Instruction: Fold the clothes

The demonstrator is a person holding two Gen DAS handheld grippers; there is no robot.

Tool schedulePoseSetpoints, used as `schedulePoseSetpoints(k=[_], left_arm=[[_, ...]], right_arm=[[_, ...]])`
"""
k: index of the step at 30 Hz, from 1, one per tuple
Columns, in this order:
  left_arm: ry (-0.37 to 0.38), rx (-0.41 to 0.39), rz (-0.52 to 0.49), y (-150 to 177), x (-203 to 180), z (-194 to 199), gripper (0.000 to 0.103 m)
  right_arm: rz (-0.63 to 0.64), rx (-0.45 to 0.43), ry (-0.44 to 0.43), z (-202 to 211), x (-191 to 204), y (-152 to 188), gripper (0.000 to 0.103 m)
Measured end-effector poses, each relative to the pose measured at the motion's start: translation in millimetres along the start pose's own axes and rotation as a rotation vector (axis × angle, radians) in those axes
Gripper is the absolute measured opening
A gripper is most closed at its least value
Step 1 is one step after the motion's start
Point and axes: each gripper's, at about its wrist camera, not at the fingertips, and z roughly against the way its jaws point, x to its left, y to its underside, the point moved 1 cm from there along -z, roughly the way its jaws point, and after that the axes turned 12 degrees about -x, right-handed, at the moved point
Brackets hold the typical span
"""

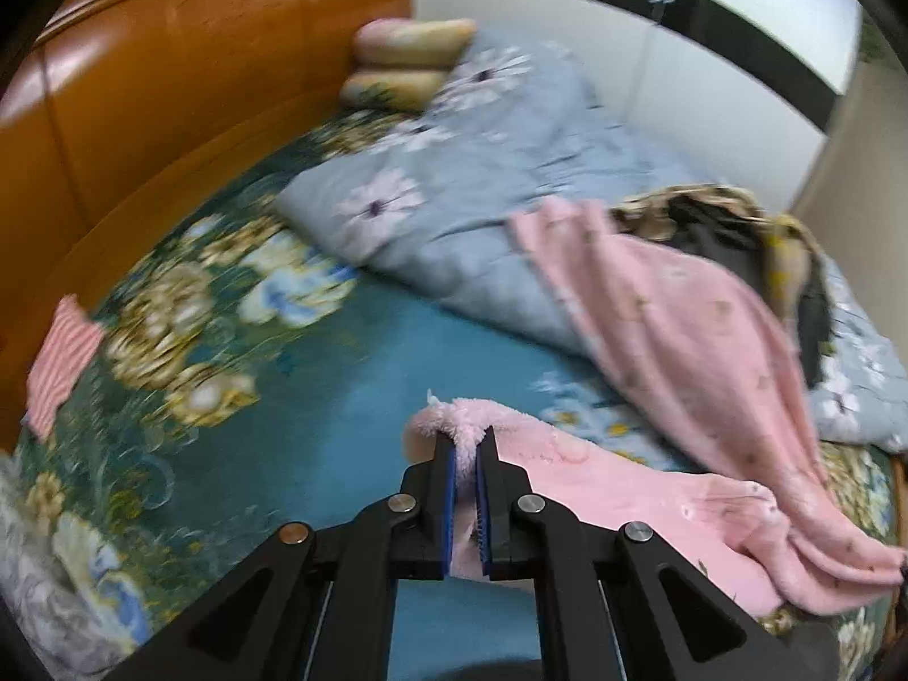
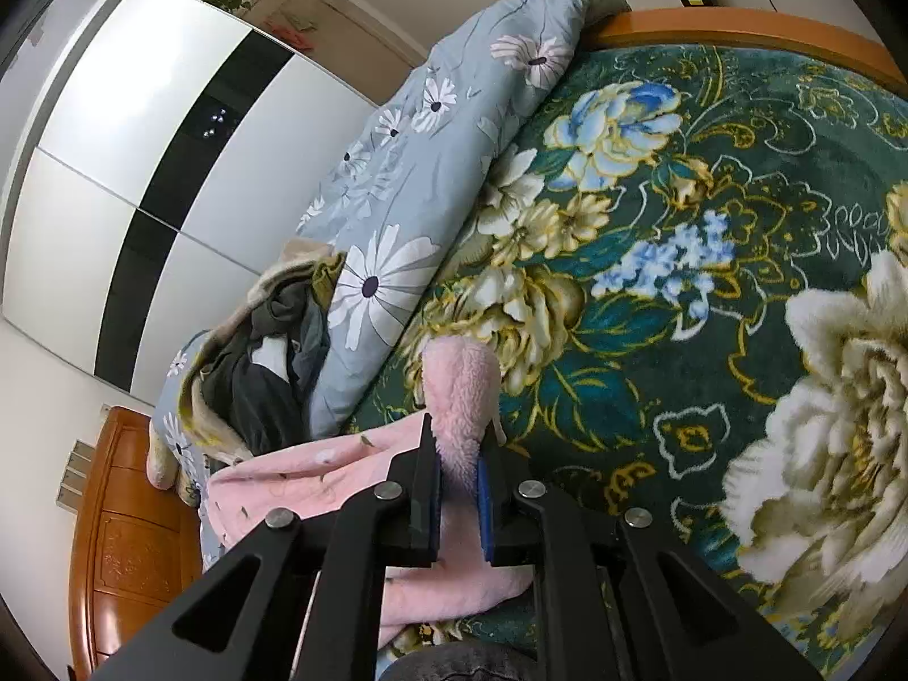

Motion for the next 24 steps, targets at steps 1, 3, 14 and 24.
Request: schedulePoseSetpoints(k=[1,3,14,24], left_arm=[[-0.015,0.010,0.012,0.6,6.6,-5.9,0.007],[-0.047,0.029,0.025,1.7,15.8,-19.3,0.007],[-0.081,0.229,0.227,2.3,41.1,-153.9,0.025],[-0.108,0.235,0.525,97.7,125.2,-139.8,0.054]], right_arm=[[0.003,0.002,0.004,-0.6,0.1,0.2,0.010],[0.010,0.007,0.014,-1.8,0.7,-0.8,0.011],[0.005,0.017,0.099,-19.2,11.8,-5.6,0.011],[0.030,0.039,0.150,-26.4,12.8,-2.5,0.011]])
